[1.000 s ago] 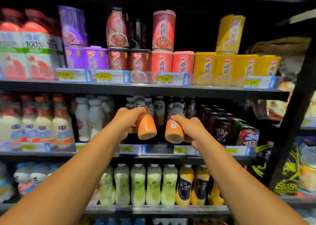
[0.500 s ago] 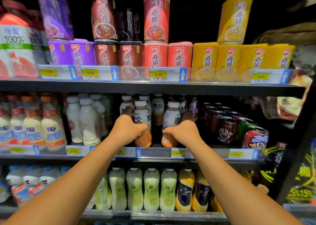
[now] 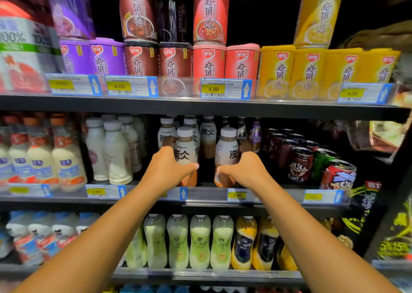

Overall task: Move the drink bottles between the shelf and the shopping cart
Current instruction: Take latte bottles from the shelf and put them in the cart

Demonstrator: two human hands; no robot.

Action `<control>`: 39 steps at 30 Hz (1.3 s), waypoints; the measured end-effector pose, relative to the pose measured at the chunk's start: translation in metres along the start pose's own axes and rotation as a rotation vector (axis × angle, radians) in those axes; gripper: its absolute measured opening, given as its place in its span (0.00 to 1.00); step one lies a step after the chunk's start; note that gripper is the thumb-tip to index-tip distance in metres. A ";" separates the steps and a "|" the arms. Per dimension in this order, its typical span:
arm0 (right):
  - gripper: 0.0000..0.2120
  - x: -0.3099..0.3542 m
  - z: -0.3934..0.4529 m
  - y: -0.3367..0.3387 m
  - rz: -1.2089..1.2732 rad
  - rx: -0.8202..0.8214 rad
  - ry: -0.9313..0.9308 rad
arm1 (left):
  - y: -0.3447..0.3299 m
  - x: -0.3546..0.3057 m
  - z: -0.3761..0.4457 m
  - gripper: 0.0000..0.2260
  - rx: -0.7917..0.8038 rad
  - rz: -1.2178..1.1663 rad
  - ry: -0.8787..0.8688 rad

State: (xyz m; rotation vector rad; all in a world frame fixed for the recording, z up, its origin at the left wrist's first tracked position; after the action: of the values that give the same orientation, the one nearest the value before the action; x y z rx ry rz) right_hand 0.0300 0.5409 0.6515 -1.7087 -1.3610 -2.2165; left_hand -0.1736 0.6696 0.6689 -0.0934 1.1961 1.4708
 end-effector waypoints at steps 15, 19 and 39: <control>0.16 0.024 0.035 -0.026 -0.224 -0.081 -0.064 | 0.026 0.029 0.004 0.21 -0.063 0.072 -0.039; 0.36 0.042 0.045 -0.033 -0.111 -0.122 -0.051 | 0.039 0.042 0.010 0.22 -0.055 0.151 -0.021; 0.35 0.047 0.068 -0.052 -0.079 -0.250 -0.051 | 0.047 0.067 0.028 0.35 -0.124 0.195 -0.079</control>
State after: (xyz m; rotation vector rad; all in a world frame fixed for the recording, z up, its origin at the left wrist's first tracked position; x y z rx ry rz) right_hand 0.0376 0.6381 0.6577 -1.8271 -1.2250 -2.4968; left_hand -0.2163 0.7448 0.6667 -0.0021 1.0729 1.7037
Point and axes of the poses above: each hand's wrist, its own z-axis towards the middle knuckle, its own y-axis out of the back of the hand, x = y × z, the point moved 9 cm from there along z, towards the middle knuckle, and after that the axes turned 12 degrees about -y, right-handed, at the moved point
